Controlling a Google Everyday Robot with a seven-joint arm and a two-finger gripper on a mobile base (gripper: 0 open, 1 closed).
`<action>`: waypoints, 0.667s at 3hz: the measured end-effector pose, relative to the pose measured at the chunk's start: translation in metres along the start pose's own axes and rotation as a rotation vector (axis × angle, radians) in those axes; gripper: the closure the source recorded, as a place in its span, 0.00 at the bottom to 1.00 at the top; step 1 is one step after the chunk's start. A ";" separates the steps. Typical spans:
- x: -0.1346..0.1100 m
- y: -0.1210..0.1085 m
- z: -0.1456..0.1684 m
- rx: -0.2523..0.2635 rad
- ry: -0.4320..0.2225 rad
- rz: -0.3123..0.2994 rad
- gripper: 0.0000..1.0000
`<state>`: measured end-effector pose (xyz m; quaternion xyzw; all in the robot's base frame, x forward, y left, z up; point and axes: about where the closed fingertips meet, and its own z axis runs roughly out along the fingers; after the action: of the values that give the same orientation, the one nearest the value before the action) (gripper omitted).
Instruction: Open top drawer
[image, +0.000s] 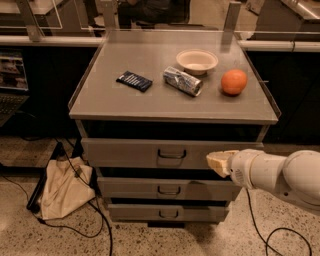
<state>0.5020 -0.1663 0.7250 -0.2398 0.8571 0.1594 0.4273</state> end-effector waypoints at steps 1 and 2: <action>-0.011 -0.014 0.022 0.048 -0.037 -0.016 1.00; -0.011 -0.014 0.022 0.048 -0.037 -0.016 1.00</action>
Offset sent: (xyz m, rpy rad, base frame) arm 0.0245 0.0018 -0.0049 -0.0132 -0.0442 -0.0253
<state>0.5298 -0.1650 0.7204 -0.2335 0.8505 0.1396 0.4501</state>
